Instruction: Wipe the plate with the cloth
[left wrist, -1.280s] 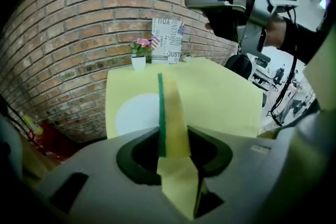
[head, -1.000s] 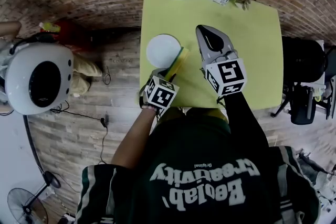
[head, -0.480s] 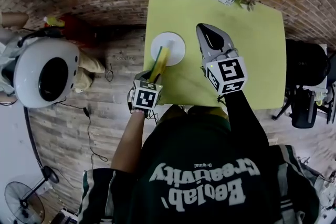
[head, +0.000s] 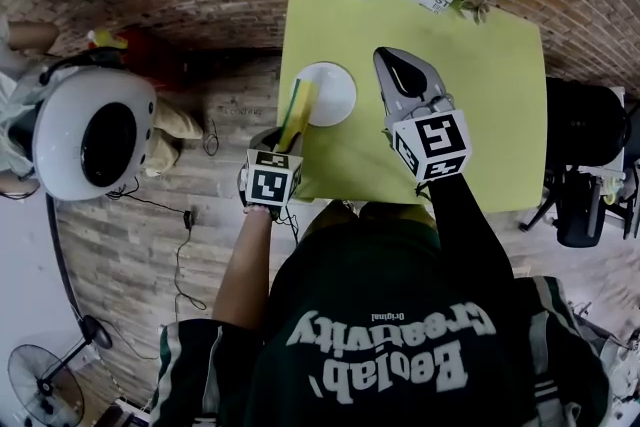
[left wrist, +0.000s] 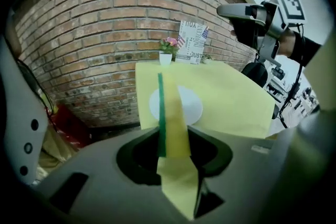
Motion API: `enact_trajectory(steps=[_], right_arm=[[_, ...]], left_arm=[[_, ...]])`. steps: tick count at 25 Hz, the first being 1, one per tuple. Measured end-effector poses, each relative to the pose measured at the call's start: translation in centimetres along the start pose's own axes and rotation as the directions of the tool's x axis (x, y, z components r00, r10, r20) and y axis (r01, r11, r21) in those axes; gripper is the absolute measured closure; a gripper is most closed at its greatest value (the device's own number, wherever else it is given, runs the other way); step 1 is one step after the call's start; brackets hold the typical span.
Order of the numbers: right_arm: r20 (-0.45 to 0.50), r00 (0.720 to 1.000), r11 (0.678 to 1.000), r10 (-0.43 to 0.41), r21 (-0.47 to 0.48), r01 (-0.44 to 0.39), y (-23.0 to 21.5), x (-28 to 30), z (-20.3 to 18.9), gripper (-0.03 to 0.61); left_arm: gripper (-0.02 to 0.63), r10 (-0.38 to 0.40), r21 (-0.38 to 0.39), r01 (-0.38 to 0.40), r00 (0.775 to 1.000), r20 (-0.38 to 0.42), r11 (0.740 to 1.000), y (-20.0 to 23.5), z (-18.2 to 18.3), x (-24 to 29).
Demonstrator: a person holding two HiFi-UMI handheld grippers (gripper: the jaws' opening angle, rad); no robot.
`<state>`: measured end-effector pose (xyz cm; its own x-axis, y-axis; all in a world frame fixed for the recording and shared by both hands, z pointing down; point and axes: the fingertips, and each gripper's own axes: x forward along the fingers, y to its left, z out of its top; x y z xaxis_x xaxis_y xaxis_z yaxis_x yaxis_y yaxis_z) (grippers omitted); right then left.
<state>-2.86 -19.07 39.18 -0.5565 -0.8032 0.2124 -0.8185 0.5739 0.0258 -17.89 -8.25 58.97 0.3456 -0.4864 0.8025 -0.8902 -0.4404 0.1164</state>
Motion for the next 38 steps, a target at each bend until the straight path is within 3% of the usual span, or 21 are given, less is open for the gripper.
enact_trajectory(steps=[9, 13, 16, 18, 24, 34, 38], right_arm=[[-0.015, 0.999, 0.999, -0.043, 0.000, 0.043, -2.0, -1.4, -0.6, 0.565], [-0.020, 0.998, 0.998, -0.056, 0.003, 0.056, -2.8, -1.9, -0.8, 0.565], [-0.021, 0.998, 0.998, -0.060, 0.005, 0.060, -3.2, -2.1, -0.9, 0.565], [-0.021, 0.998, 0.998, -0.058, 0.006, 0.058, -3.4, -2.1, -0.9, 0.565], [-0.023, 0.999, 0.999, -0.045, 0.007, 0.046, -3.2, -1.8, -1.1, 0.565], [-0.020, 1.000, 1.000, -0.005, 0.001, 0.005, -1.6, -0.9, -0.9, 0.565], [-0.015, 1.000, 1.000, 0.005, -0.001, -0.005, -0.9, -0.6, -0.6, 0.565]], left_arm=[[0.476, -0.060, 0.069, 0.055, 0.995, 0.073, 0.996, -4.2, 6.3, 3.6], [0.476, -0.095, 0.075, 0.092, 0.994, 0.046, 0.993, -6.5, 6.5, 5.8], [0.476, -0.090, 0.087, 0.092, 0.996, -0.017, 0.992, -7.6, 5.4, 7.2], [0.477, -0.082, 0.083, 0.083, 0.996, -0.019, 0.993, -7.6, 5.2, 7.4], [0.476, -0.033, 0.047, 0.034, 0.999, -0.008, 0.998, -5.5, 4.9, 7.0], [0.476, 0.114, -0.058, -0.115, 0.993, -0.022, 0.992, 2.4, 3.2, 4.2], [0.476, 0.127, -0.072, -0.128, 0.992, -0.019, 0.989, 3.6, 2.5, 3.8]])
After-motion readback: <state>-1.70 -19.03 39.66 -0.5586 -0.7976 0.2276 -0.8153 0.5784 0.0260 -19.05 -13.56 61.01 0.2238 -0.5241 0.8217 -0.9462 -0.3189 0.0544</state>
